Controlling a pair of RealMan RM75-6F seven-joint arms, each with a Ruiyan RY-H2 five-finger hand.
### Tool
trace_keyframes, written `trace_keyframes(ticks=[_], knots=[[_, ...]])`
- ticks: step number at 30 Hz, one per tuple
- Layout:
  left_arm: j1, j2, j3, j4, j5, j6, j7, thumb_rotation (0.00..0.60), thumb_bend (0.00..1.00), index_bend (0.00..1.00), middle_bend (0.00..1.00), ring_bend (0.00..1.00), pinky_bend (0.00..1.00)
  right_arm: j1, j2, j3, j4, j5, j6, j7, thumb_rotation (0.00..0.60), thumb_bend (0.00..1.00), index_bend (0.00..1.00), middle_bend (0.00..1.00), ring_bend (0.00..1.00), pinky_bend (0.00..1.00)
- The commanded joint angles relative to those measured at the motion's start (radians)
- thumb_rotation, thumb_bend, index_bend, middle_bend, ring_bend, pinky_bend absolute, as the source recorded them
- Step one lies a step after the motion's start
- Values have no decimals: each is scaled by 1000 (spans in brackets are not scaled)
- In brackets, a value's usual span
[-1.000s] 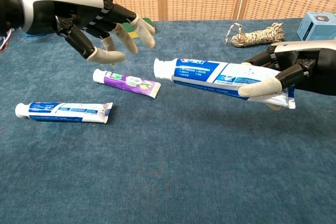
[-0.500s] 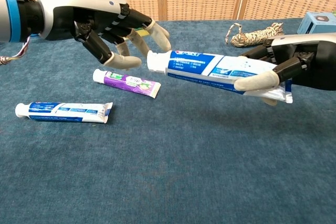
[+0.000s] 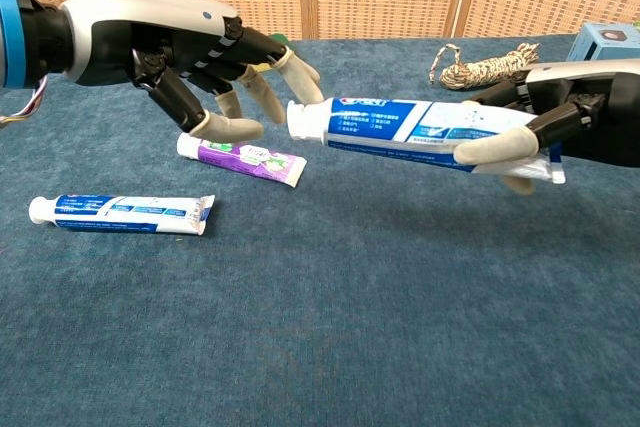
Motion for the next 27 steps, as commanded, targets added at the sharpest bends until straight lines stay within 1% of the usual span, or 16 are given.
trace_keyframes(ticks=[1, 18, 21, 22, 27], knots=[[3, 5, 2, -4, 1, 1, -1, 600, 413, 280, 85, 239, 397, -2, 1, 1, 2, 3, -2, 3, 600, 530, 930, 806, 796, 700], [19, 19, 11, -9, 16, 3, -12, 600, 413, 276, 84, 239, 398, -13, 5, 20, 19, 14, -20, 36, 600, 532, 931, 809, 798, 700], [22, 20, 12, -6, 18, 5, -14, 600, 414, 275, 84, 239, 397, -18, 10, 27, 12, 2, -23, 59, 600, 533, 931, 809, 799, 700], [22, 20, 11, -6, 18, 6, -15, 600, 414, 274, 84, 239, 397, -23, 12, 36, 4, 0, -24, 87, 600, 534, 931, 809, 799, 700], [26, 21, 12, -4, 23, 5, -20, 600, 413, 270, 82, 239, 397, -33, 27, 48, 4, -48, -36, 150, 600, 534, 933, 811, 800, 701]])
